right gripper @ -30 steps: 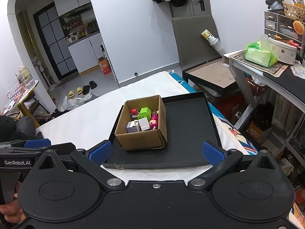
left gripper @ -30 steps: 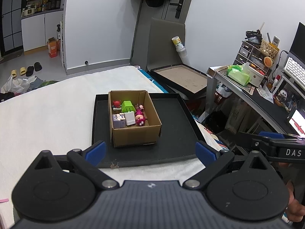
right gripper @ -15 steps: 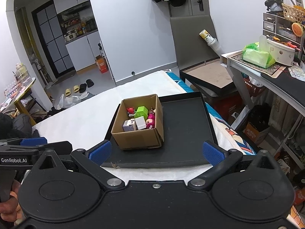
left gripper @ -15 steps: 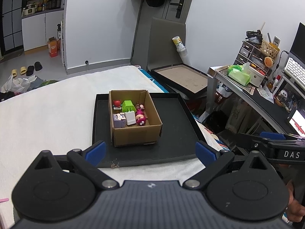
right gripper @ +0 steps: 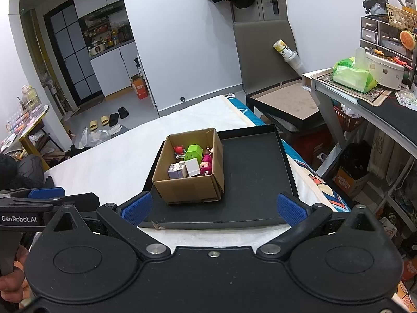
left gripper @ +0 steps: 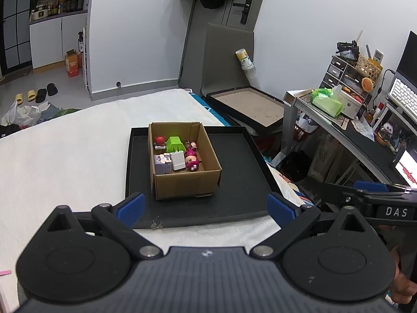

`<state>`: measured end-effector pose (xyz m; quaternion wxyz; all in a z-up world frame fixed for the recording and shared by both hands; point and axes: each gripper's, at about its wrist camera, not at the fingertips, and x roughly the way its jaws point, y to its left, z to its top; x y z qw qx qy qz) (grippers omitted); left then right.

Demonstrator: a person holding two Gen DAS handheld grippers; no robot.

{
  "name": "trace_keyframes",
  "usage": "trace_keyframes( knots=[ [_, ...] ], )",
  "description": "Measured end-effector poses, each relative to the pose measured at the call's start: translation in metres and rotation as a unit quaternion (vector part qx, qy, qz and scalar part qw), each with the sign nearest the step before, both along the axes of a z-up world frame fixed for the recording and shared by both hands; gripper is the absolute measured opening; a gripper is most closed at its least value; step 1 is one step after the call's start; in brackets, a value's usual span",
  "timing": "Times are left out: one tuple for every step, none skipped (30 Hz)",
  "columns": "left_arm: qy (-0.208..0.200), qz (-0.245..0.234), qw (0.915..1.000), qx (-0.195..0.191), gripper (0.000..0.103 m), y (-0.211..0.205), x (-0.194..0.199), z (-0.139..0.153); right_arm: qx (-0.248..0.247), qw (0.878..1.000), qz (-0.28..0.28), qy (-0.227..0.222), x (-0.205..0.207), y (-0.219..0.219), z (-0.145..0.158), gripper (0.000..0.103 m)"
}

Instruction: Organize rigid objects

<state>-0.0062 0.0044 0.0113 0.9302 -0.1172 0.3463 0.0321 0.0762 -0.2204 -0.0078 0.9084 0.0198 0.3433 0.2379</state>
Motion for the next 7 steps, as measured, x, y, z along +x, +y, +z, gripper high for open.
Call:
trace_keyframes(
  knots=[
    [-0.001,-0.001,1.0,0.0,0.099,-0.0002,-0.0002,0.0007,0.0,1.0,0.0,0.001,0.0003,0.0002,-0.0008,0.103],
    [-0.002,-0.001,1.0,0.0,0.099,-0.0006,-0.0003,0.0011,-0.001,1.0,0.0,0.002,0.0003,0.0001,-0.0014,0.103],
    [-0.002,-0.002,1.0,0.001,0.099,-0.0009,-0.0003,0.0016,-0.002,1.0,0.0,0.002,-0.0001,0.0003,-0.002,0.103],
    [-0.002,-0.002,1.0,0.002,0.099,-0.0013,-0.0007,0.0021,-0.002,1.0,0.0,0.003,-0.0005,0.0007,-0.0024,0.103],
    [-0.003,-0.002,1.0,0.003,0.099,-0.0015,-0.0008,0.0028,-0.003,1.0,0.0,0.003,-0.0007,0.0014,-0.0025,0.103],
    [-0.005,-0.004,1.0,0.004,0.099,-0.0017,-0.0009,0.0035,-0.003,1.0,0.0,0.003,-0.0006,0.0014,-0.0025,0.103],
    [-0.006,-0.007,0.9999,0.004,0.099,-0.0019,-0.0009,0.0039,-0.003,1.0,0.0,0.003,-0.0006,0.0014,-0.0025,0.103]
  ],
)
